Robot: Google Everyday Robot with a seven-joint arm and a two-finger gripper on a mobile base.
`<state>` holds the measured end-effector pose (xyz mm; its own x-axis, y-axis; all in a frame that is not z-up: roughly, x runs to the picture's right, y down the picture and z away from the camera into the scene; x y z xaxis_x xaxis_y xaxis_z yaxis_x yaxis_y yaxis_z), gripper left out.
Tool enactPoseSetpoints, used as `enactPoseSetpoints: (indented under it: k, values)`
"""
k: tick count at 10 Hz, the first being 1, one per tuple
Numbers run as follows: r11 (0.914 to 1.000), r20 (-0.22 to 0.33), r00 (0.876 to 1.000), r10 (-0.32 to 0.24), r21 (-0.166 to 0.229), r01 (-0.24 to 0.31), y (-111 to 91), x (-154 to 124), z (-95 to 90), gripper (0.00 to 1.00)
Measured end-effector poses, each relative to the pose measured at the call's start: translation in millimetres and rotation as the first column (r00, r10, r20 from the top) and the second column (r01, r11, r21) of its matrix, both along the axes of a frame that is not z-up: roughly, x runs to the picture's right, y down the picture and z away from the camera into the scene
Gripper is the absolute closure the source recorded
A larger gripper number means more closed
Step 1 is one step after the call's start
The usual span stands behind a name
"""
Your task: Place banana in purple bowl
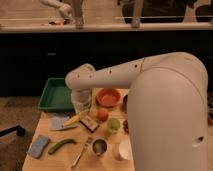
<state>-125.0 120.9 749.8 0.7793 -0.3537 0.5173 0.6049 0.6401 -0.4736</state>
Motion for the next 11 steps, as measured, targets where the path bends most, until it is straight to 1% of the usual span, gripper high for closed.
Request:
enactPoseSetpoints:
  k: [3,4,11]
  values:
    - [0.9992,-0.036,0.999,0.040,0.007,-0.040,-33.1,24.2,5.7,1.00]
    - [0.9988,-0.048,0.998,0.048,0.007,-0.048,-40.7,33.8,6.7,1.00]
    - [0.9988,-0.042,0.998,0.048,0.007,-0.048,-40.1,30.2,6.9,1.00]
